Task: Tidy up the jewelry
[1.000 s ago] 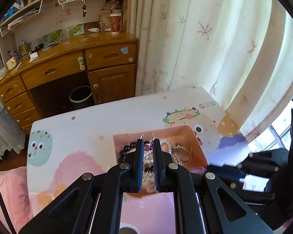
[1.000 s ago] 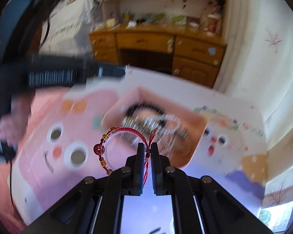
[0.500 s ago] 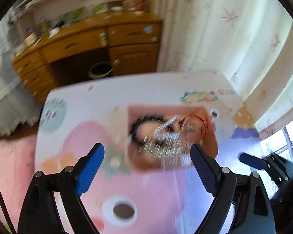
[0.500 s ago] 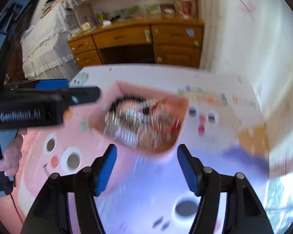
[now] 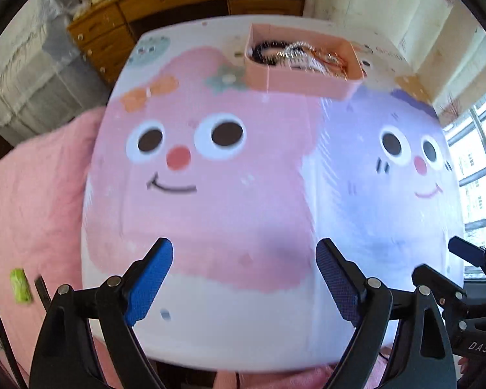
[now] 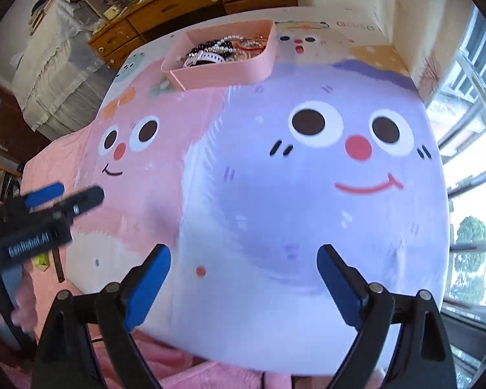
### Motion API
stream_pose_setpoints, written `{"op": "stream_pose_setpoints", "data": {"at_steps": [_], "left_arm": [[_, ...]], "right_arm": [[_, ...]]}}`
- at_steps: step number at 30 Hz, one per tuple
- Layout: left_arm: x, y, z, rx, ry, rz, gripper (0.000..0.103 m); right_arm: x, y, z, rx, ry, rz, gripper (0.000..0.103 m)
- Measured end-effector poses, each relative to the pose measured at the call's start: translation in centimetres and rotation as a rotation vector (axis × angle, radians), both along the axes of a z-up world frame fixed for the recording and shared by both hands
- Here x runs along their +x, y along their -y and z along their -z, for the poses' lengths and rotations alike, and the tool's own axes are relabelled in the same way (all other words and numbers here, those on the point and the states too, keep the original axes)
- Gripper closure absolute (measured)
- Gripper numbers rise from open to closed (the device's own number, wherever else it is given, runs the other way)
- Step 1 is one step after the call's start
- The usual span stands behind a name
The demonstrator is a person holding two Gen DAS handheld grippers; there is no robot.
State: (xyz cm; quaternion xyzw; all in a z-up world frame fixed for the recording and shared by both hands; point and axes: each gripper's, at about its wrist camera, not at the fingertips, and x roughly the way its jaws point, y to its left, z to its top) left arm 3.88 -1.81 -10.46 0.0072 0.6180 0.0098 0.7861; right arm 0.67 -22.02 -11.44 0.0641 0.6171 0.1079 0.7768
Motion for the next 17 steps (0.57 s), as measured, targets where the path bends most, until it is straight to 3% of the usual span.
{"op": "stream_pose_setpoints", "data": {"at_steps": [3,9,17], "left_arm": [[-1.5,0.9,-1.0,-0.013,0.008,-0.021,0.014],[-3.1,2.2,-4.9,-0.036,0.124,-0.029,0.008],[-3.4,2.0,-6.1,-0.012,0.164,-0.026,0.008]], "right_arm": [[-1.4,-0.4,-1.5,-0.017,0.026,-0.012,0.011],[-2.7,0.2,-4.0,-0.018,0.032,0.022,0.011],[-3.3,1.2,-6.1,-0.04,0.11,0.082,0.01]]}}
